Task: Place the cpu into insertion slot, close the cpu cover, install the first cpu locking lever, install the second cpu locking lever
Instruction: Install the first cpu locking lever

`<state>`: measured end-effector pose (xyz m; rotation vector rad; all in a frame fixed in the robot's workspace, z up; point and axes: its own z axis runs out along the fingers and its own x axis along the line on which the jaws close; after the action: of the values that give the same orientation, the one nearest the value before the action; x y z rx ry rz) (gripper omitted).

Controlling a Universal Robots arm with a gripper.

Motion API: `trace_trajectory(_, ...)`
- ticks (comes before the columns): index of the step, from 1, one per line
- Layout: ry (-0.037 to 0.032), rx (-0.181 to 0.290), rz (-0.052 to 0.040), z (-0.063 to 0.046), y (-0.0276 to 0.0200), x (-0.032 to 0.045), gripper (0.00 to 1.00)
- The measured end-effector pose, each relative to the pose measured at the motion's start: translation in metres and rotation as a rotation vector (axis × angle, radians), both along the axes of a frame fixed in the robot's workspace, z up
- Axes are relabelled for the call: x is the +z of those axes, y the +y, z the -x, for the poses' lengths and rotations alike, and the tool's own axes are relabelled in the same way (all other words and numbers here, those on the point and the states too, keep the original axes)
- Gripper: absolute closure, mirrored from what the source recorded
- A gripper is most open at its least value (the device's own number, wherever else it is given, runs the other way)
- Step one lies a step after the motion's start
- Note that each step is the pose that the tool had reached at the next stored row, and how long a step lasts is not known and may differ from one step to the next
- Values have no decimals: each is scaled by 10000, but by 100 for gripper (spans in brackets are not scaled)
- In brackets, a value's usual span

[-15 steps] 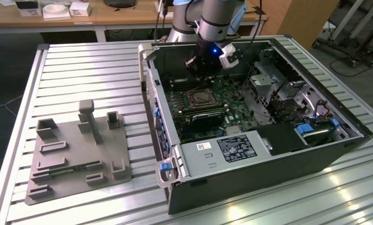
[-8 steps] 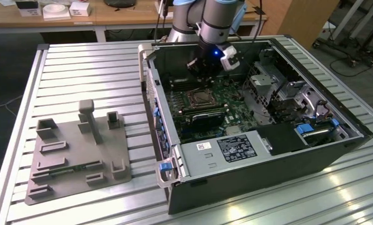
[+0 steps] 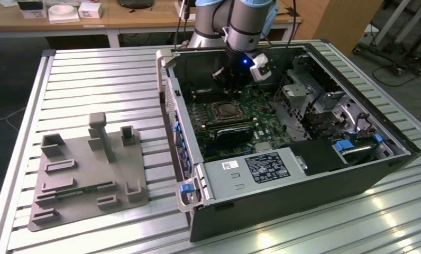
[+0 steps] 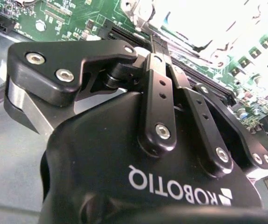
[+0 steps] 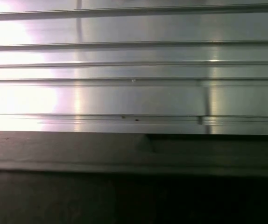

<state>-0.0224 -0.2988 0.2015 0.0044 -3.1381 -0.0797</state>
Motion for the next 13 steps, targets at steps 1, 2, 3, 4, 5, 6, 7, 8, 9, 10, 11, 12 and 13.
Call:
trace_trajectory(1, 0, -1, 0, -1, 0, -2, 90)
trace_trajectory(2, 2, -2, 3, 0, -1, -2, 90)
trace_trajectory(3, 0, 0, 1, -2, 0, -4, 90)
trace_trajectory(4, -1, 0, 3, -2, 0, -4, 90)
trace_trajectory(5, 0, 0, 3, -2, 0, -4, 90)
trace_trajectory(6, 0, 0, 4, -2, 0, -4, 90)
trace_trajectory(7, -1, 0, 4, -7, 2, -5, 90)
trace_trajectory(8, -1, 0, 8, -9, 1, -5, 90)
trace_trajectory(9, -1, 0, 10, -9, 1, -5, 90)
trace_trajectory(10, -1, 0, 12, -8, 1, -5, 90)
trace_trajectory(11, 0, 0, 14, -9, 1, -4, 90)
trace_trajectory(12, 0, 0, 14, -9, 1, -4, 90)
trace_trajectory(13, 0, 0, 14, -9, 1, -4, 90)
